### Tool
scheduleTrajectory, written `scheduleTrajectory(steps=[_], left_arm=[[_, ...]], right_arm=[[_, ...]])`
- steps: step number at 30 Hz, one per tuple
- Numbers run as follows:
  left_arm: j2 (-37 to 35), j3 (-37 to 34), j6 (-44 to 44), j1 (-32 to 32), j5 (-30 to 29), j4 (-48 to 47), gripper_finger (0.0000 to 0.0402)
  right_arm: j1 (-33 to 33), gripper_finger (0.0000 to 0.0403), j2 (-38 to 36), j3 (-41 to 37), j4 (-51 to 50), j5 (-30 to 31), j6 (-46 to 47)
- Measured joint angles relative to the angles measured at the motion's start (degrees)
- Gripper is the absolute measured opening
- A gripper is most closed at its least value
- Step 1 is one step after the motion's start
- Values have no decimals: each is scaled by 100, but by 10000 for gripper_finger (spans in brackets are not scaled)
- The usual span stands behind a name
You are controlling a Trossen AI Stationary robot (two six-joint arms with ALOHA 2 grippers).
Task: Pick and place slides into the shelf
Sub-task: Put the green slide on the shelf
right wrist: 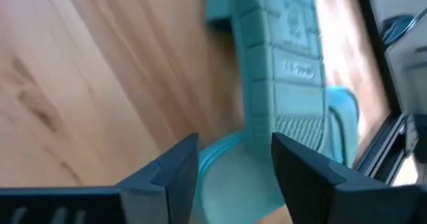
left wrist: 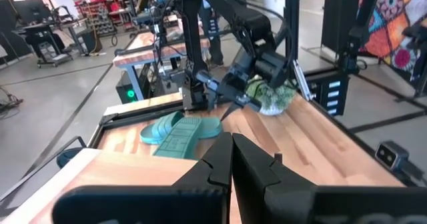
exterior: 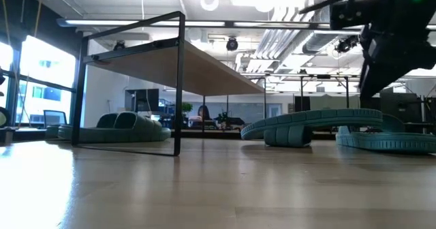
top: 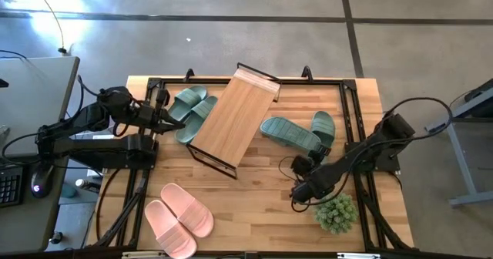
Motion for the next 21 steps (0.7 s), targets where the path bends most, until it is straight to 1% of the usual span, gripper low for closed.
scheduleTrajectory(steps=[3, 8, 13, 16, 21], left_arm=[[1, 0, 151, -2, 3, -150, 1], [0, 0, 375, -2, -88, -417, 1], [2, 0, 501, 0, -197, -639, 1], [2, 0, 536, 0, -206, -736, 1], [2, 0, 579, 0, -208, -768, 1]], right_arm=[[-91, 193, 0, 0, -1, 49, -226], [-355, 195, 0, -26, 38, 26, -612], [-674, 195, 3, -26, 432, -83, -1206], [-835, 195, 87, -26, 478, -69, -1525], [-1068, 195, 341, -26, 449, -127, -1598]])
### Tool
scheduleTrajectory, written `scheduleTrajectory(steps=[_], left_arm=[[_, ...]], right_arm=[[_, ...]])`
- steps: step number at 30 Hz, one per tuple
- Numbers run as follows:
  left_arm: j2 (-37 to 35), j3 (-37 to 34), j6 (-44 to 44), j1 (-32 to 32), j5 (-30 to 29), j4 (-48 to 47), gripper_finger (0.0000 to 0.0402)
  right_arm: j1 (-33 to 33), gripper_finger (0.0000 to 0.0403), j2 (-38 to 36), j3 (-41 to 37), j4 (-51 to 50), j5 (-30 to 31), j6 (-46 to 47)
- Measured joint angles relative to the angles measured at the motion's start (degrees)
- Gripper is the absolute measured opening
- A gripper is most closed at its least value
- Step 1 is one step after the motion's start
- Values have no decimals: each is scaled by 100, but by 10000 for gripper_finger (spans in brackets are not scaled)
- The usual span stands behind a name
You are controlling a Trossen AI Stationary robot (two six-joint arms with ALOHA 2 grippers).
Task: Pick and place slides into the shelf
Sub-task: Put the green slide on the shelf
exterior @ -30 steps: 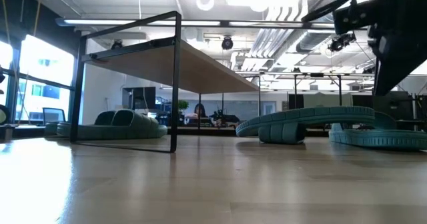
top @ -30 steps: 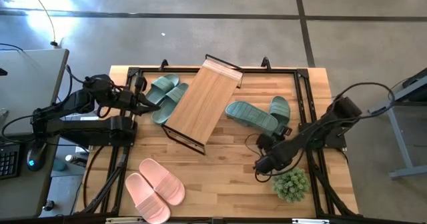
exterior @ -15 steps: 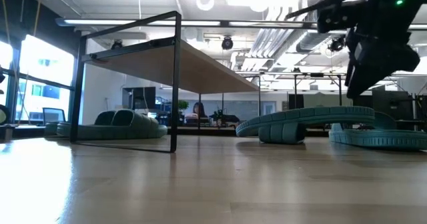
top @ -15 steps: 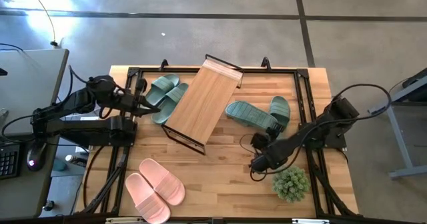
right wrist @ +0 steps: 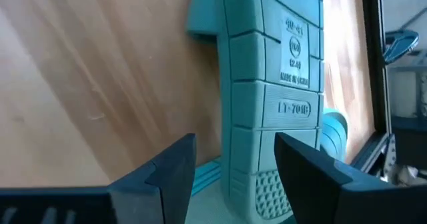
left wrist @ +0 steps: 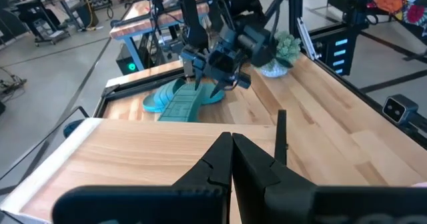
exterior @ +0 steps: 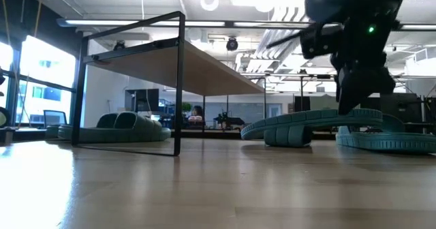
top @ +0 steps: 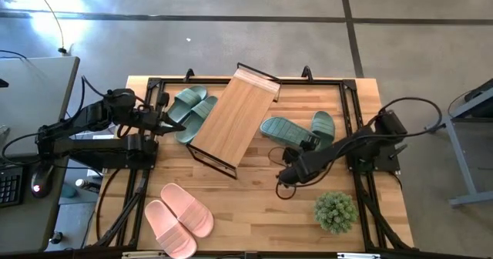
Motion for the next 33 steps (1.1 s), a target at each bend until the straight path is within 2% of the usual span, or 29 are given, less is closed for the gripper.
scheduleTrajectory(steps=[12, 20, 23, 33], left_arm=[[0, 0, 1, 0, -6, 3, 1], [0, 0, 0, 0, -6, 7, 1], [0, 0, -1, 0, -6, 7, 1], [0, 0, -45, 0, -96, 11, 1]], right_arm=[[-227, 195, 877, -2, -302, 22, 204], [-244, 191, 1008, 0, -388, 230, 733], [-255, 170, 1001, -2, -457, 357, 880], [-250, 59, 999, 0, -440, 357, 1069]])
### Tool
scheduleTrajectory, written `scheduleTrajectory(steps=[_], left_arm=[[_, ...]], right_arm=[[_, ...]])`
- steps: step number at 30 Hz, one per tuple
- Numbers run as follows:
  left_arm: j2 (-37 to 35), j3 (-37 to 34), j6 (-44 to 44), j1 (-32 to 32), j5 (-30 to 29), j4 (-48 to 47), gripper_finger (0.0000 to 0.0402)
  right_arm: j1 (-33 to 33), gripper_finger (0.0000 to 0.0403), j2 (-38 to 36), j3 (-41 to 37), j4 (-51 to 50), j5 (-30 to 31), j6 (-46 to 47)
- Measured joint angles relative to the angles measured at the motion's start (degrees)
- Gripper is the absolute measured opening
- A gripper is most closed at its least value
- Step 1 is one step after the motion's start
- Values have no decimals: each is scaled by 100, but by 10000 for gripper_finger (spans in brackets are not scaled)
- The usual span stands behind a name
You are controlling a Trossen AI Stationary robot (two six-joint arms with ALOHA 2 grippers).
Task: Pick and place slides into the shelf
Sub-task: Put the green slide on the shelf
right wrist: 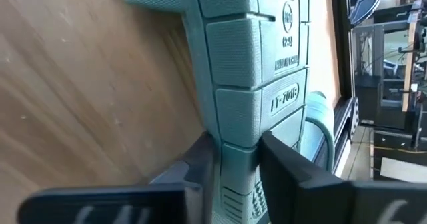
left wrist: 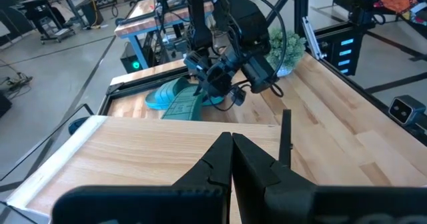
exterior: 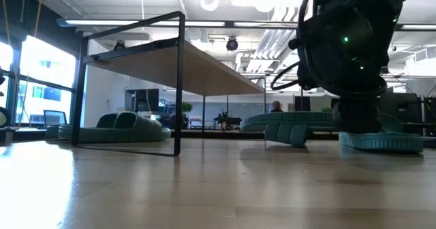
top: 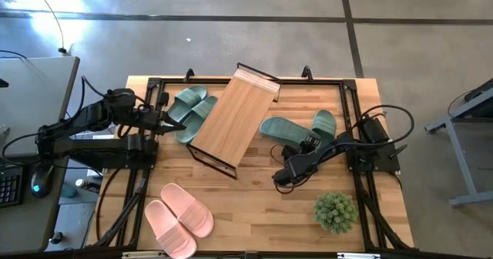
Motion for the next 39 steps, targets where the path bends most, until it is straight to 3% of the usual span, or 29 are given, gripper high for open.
scheduleTrajectory(steps=[6, 16, 23, 28, 34, 39], left_arm=[[0, 0, -2, 0, 0, 0, 1], [0, 0, -9, 0, 0, 0, 1], [0, 0, -15, 0, 0, 0, 1], [0, -1, -13, 0, 0, 0, 1], [0, 0, -8, 0, 0, 2, 1], [0, 0, -17, 0, 0, 0, 1]], right_arm=[[2, 31, 0, 304, -348, -89, 233], [200, 25, -6, 1570, -1746, 86, 258], [454, 23, -350, 2102, -1707, -1086, -271], [534, 23, -691, 2118, -1720, -2727, -504], [622, 23, -1307, 2527, -1718, -4051, -418], [639, 23, -1918, 3380, -1726, -4288, 53]])
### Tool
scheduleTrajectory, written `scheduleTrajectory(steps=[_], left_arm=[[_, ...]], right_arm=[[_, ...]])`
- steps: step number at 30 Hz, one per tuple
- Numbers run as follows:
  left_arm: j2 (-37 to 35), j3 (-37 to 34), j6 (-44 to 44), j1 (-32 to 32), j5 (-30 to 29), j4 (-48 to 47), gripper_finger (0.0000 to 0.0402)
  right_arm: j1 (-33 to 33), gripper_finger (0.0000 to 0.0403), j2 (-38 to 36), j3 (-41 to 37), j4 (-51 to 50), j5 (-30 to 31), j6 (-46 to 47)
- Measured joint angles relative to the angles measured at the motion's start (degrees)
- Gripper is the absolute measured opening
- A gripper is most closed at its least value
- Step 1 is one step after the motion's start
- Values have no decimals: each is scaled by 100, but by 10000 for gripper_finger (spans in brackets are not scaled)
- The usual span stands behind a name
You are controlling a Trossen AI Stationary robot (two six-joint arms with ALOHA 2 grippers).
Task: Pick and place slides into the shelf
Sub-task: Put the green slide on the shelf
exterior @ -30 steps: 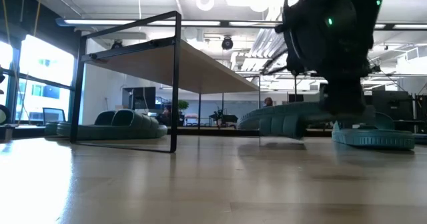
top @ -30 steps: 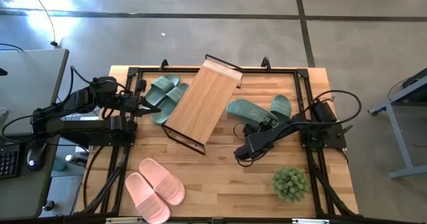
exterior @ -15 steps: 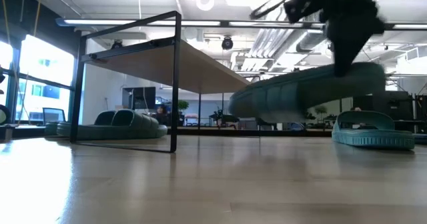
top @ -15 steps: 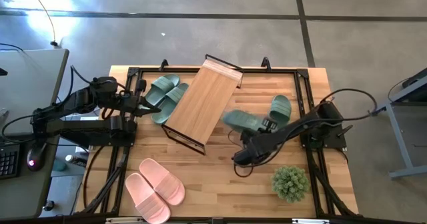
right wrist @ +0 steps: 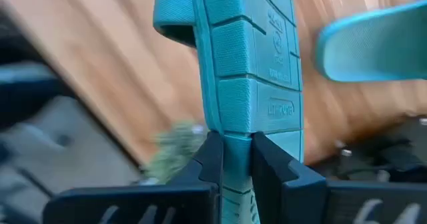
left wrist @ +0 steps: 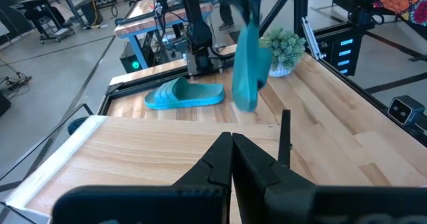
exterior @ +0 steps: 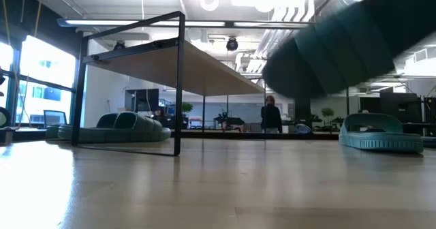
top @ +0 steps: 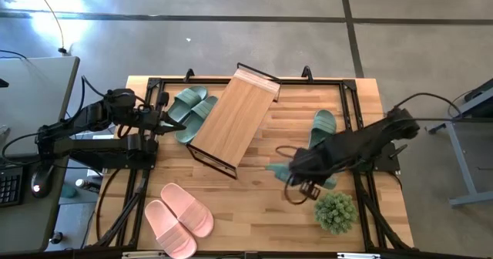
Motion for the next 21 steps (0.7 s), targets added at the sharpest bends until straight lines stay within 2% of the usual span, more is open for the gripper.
scheduleTrajectory(steps=[3, 7, 10, 12, 16, 21], left_arm=[[0, 0, 0, 0, 2, 0, 1], [1, 0, -2, 0, 0, 1, 1], [0, 0, -4, 0, 0, 4, 1], [0, 0, -4, 0, 0, 4, 1], [0, 0, -73, 0, 2, 4, 1], [2, -1, -146, 0, 2, 6, 1]], right_arm=[[7, 22, -323, 654, 124, 292, 296], [-138, 22, -696, 1519, 620, 987, 581], [-397, 18, -885, 2011, 1024, 1471, 563], [-671, 11, -950, 2269, 1264, 1567, 284], [-1402, 0, -923, 2580, 1780, 1261, -615], [-2573, 3, -648, 2342, 2385, 44, -1228]])
